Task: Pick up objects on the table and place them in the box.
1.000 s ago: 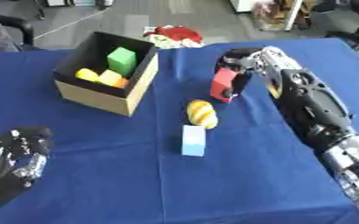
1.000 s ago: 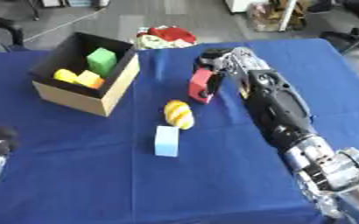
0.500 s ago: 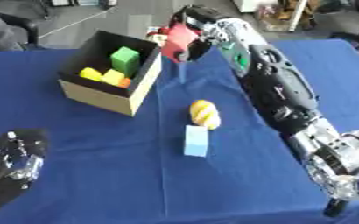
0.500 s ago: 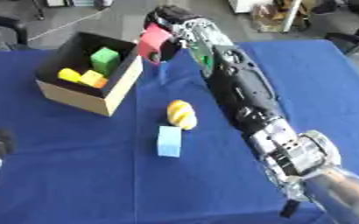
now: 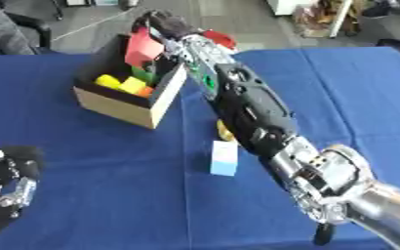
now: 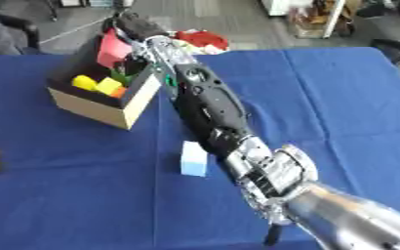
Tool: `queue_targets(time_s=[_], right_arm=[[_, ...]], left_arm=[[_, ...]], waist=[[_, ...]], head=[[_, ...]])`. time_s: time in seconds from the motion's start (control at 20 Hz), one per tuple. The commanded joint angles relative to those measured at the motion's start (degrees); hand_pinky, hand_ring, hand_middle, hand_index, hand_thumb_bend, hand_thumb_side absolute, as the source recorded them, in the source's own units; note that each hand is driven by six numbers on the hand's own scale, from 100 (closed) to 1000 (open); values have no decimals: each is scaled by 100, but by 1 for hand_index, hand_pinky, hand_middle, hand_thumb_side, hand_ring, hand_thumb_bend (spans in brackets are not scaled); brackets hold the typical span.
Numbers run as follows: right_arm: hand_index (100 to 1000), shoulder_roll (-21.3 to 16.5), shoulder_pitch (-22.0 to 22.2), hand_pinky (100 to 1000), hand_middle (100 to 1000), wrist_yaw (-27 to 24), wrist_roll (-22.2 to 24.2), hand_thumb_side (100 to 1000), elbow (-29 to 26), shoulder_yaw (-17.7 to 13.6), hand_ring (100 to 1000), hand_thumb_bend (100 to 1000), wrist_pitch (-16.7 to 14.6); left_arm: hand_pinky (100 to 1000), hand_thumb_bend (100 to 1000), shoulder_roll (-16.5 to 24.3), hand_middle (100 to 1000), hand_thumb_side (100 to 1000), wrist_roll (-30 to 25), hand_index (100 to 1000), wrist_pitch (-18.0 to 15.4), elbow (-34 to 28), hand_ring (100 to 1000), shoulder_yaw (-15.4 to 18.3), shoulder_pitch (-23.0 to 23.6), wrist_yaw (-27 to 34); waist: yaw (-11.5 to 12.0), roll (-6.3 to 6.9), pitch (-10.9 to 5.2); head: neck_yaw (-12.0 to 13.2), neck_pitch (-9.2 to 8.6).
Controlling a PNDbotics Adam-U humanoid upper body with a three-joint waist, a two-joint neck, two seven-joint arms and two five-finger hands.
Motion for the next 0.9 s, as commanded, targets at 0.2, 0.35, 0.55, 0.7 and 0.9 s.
queue_targets(time_s=[0.2, 0.35, 0.55, 0.7, 0.9], right_arm=[[996, 27, -88, 943, 944, 504, -786, 341, -85, 45, 926, 659, 114], [999, 9, -91, 942, 949, 478, -884, 332, -176, 80, 923, 654, 35], [990, -197, -133, 922, 930, 15, -853, 334, -479, 190, 894, 606, -160], [977, -525, -90, 900, 891, -726, -593, 324, -833, 361, 862, 542, -351], [969, -1179, 232, 888, 869, -1880, 420, 289, -1488, 702, 845, 431, -772]], left_arm=[[735, 100, 14, 650, 295, -13, 729, 3, -94, 653, -10, -62, 35], [735, 100, 16, 649, 295, -3, 729, 3, -96, 652, 0, -61, 30], [734, 100, 40, 649, 296, 27, 728, 12, -91, 651, 25, -41, 9], [734, 100, 69, 648, 296, 55, 728, 19, -85, 650, 51, -10, -9], [734, 100, 124, 647, 297, 95, 727, 24, -70, 649, 91, 65, -44]], waist=[[-15, 46, 12], [-31, 41, 7], [-111, 5, -14], [-216, -39, -48], [-419, -89, -114]], head=[[-22, -69], [-17, -79], [13, -65], [84, -34], [214, 53]])
